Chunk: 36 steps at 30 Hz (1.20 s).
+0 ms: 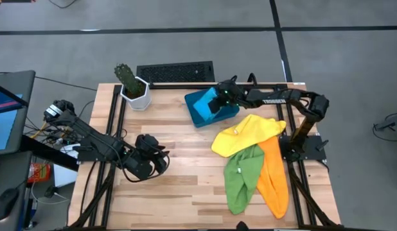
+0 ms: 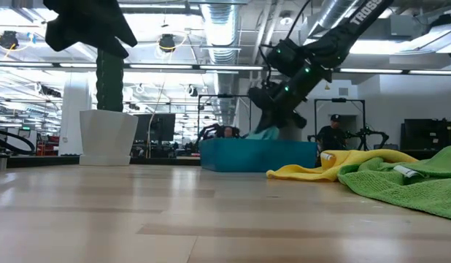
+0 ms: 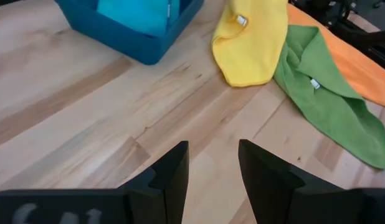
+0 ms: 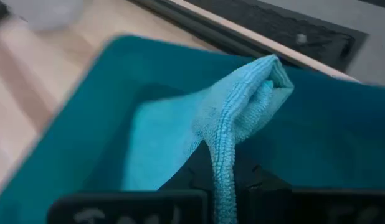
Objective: Fold microfiber towels
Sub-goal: Put the folded blue microfiber cloth into the blue bin, then fold the yellow microfiber cloth
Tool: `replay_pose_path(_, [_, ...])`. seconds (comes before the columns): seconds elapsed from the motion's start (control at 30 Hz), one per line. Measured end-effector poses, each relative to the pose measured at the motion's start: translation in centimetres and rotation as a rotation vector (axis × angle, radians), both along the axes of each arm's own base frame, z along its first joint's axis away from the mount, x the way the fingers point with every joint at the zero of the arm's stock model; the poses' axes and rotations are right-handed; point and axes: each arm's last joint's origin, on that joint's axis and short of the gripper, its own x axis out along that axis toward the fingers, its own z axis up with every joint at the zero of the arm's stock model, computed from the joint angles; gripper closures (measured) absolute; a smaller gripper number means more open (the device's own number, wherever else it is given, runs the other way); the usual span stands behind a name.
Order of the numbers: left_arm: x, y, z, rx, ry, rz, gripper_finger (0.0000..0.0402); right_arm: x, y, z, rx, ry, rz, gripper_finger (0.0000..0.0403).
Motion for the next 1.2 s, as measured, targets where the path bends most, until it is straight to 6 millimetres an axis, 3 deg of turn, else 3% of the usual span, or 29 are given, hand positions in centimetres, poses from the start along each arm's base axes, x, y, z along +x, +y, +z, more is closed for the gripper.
replay_pose_path(0.27, [0.0,0.0,0.0,0.008,-0.006,0.007,0.0269,-0.5,0.0,-0.6,-0.012,0.050,-0.005,0.0338])
replay_pose_path(0.53, [0.0,0.0,0.0,-0.006,-0.014,0.018,0.0269,-1.0,0.2,-0.9,-0.001,0.161,0.043,0.0204])
replay_pose_path(0.63, [0.0,0.0,0.0,-0.012,-0.018,0.023,0.0269,-1.1,-0.1,0.9,-0.025,0.185,0.063,0.0159])
replay_pose_path(0.77, [0.0,0.0,0.0,-0.013,-0.019,0.025,0.0269,-2.1,-0.1,3.9,-0.065,0.212,0.065,0.0142])
replay_pose_path(0.9, [0.1,0.0,0.1,-0.034,-0.034,0.033,0.0269,-4.7,1.5,6.9,-0.036,0.265,0.082,0.0147])
replay_pose_path(1.0, [0.5,-0.1,0.0,-0.050,-0.092,0.035,0.0269,-7.2,3.8,8.1,-0.004,0.314,0.118,0.0149])
replay_pose_path(1.1, [1.5,0.2,-1.0,-0.016,-0.148,0.015,0.0269,-9.1,6.7,7.7,0.000,0.322,0.229,0.0149])
replay_pose_path(1.2, [2.9,1.0,-2.6,0.007,-0.172,0.002,0.0267,-10.6,9.4,6.0,-0.022,0.347,0.364,0.0149])
